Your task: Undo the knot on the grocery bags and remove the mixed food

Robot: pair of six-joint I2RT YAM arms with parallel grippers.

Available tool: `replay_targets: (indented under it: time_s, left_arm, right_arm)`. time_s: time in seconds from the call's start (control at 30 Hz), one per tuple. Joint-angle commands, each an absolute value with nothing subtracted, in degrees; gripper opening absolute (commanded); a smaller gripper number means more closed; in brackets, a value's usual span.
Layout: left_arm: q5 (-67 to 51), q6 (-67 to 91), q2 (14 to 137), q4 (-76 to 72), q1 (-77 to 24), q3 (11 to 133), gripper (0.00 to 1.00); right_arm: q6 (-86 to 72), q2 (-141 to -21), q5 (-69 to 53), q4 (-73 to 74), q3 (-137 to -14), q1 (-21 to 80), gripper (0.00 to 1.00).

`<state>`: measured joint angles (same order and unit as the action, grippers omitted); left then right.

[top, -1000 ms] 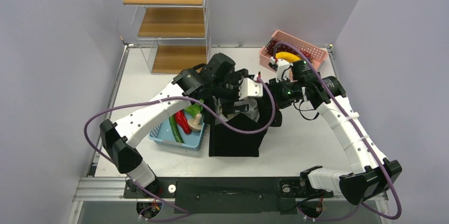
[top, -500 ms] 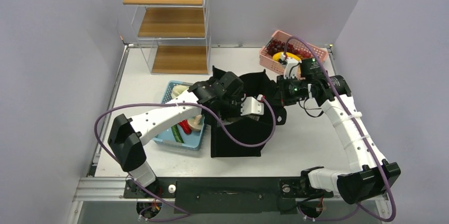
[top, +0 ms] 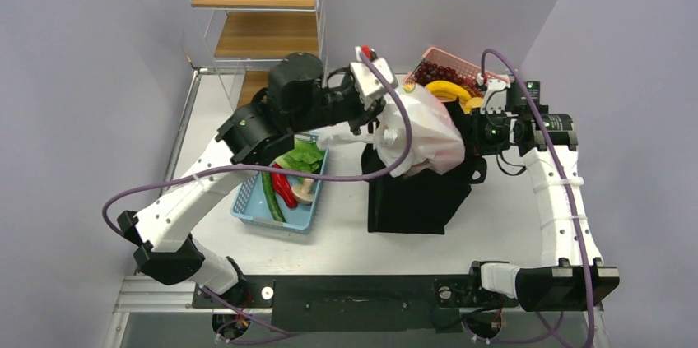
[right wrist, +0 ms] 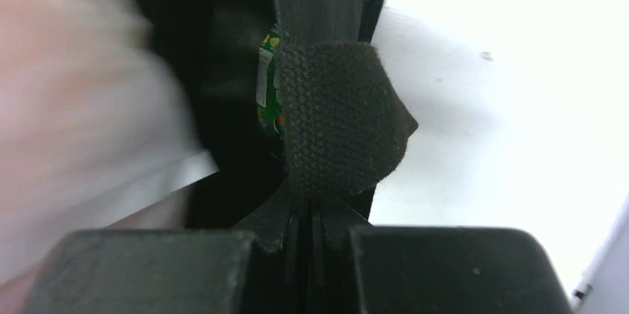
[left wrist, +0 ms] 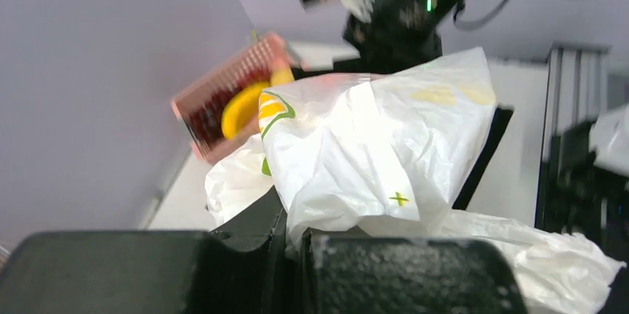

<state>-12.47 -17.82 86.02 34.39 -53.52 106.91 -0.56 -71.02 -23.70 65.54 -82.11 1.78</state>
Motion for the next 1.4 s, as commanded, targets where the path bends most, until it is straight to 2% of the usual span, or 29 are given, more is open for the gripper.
replay_targets:
  time_s: [0.0, 0.17, 0.33, 0.47, 0.63, 0.87, 1.1, 1.13, 1.17, 1.2, 1.23, 1.3, 1.37]
  left_arm:
    - [-12.4, -7.09, 84.21, 23.73, -52.94, 115.93, 0.0]
    - [-12.69, -1.81, 85.88, 23.96, -49.35, 125.99, 0.0]
    - [-14.47, -1.9, 83.99, 24.66, -45.29, 125.73, 0.0]
    - [-15.46, -5.89, 80.29, 25.98, -43.49, 118.46, 0.0]
    - [-15.29, -12.04, 73.17, 25.78, -43.41, 105.83, 0.0]
    - [-15.94, -13.84, 66.08, 26.03, -45.1, 88.64, 0.0]
    - [-17.46, -14.9, 65.09, 29.17, -46.76, 82.48, 0.0]
    - [-17.68, -14.88, 64.92, 29.22, -47.02, 81.93, 0.0]
    - [-17.67, -14.86, 64.94, 29.39, -47.81, 80.86, 0.0]
    - [-17.14, -14.9, 64.99, 29.37, -48.3, 80.29, 0.0]
    - [-16.48, -15.19, 65.1, 29.47, -49.8, 79.2, 0.0]
    - [-14.34, -15.46, 65.89, 29.52, -51.94, 77.83, 0.0]
    - [-12.42, -14.64, 67.56, 29.64, -53.2, 77.18, 0.0]
  right_arm:
    - [5.89, -70.74, -17.89, 67.69, -87.49, -2.87, 0.0]
    - [13.07, -72.53, -15.48, 72.06, -92.66, -12.1, 0.0]
    - [22.53, -75.83, -15.53, 75.68, -96.31, -23.72, 0.0]
    - [29.38, -78.63, -15.28, 75.87, -97.44, -31.34, 0.0]
    - [31.59, -84.9, -13.73, 72.61, -101.75, -35.85, 0.0]
    - [28.64, -91.43, -12.14, 66.1, -111.0, -36.07, 0.0]
    - [24.79, -93.18, -5.87, 60.4, -113.66, -33.48, 0.0]
    - [23.82, -92.93, -5.0, 58.85, -113.69, -33.2, 0.05]
    - [23.56, -92.78, -3.6, 58.51, -114.16, -33.12, 0.23]
    - [23.09, -92.39, -3.01, 58.33, -114.59, -32.93, 0.32]
    - [22.84, -91.94, -3.0, 58.46, -114.73, -32.81, 0.48]
    - [22.11, -90.33, -4.09, 58.94, -114.55, -32.47, 0.62]
    - [21.39, -88.11, -5.41, 59.27, -114.07, -31.57, 0.69]
